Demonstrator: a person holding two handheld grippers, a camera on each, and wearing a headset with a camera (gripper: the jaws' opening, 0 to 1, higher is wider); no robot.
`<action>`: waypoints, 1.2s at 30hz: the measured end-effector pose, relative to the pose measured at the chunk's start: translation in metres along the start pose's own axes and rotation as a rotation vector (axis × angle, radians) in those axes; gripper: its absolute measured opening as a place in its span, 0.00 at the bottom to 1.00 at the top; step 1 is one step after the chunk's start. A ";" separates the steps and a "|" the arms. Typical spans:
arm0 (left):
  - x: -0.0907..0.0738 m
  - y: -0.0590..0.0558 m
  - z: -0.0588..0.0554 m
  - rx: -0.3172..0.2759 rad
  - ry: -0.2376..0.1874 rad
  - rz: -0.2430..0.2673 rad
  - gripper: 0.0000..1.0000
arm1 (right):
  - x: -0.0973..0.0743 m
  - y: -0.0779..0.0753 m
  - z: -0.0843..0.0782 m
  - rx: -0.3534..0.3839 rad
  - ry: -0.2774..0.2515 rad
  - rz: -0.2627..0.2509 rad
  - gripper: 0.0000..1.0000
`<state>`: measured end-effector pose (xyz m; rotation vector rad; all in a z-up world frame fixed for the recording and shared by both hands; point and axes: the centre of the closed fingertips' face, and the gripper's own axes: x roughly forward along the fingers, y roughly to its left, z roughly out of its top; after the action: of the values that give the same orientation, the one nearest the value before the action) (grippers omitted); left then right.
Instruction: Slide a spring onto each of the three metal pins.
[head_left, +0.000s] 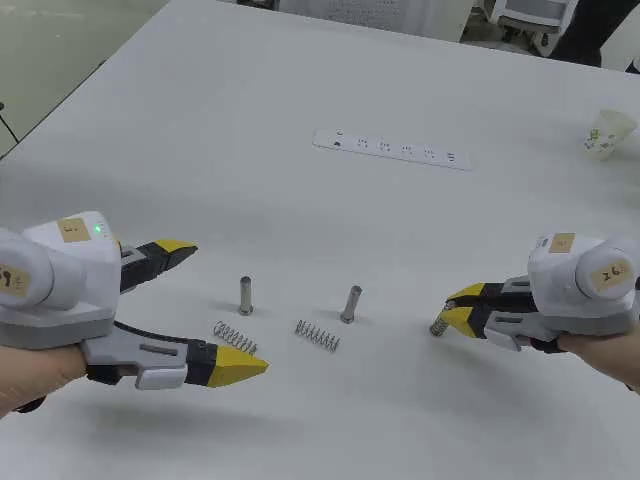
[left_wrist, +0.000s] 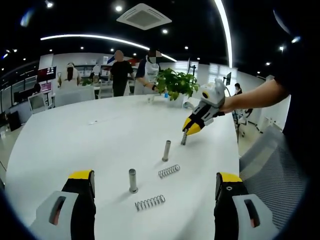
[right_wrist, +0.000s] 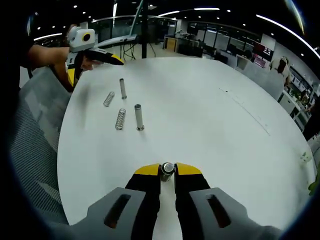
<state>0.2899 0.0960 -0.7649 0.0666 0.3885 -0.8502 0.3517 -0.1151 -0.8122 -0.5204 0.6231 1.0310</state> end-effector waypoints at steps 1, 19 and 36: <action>0.000 0.000 0.000 0.000 0.001 -0.001 0.98 | 0.001 0.000 -0.002 -0.003 0.006 0.001 0.08; 0.000 -0.003 0.005 0.011 0.000 -0.005 0.98 | -0.003 0.001 0.000 0.015 -0.004 -0.008 0.14; 0.000 -0.004 0.008 0.014 -0.009 -0.011 0.98 | -0.023 0.001 0.012 0.042 -0.073 -0.042 0.14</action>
<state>0.2895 0.0919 -0.7570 0.0737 0.3752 -0.8637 0.3448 -0.1209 -0.7879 -0.4555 0.5655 0.9915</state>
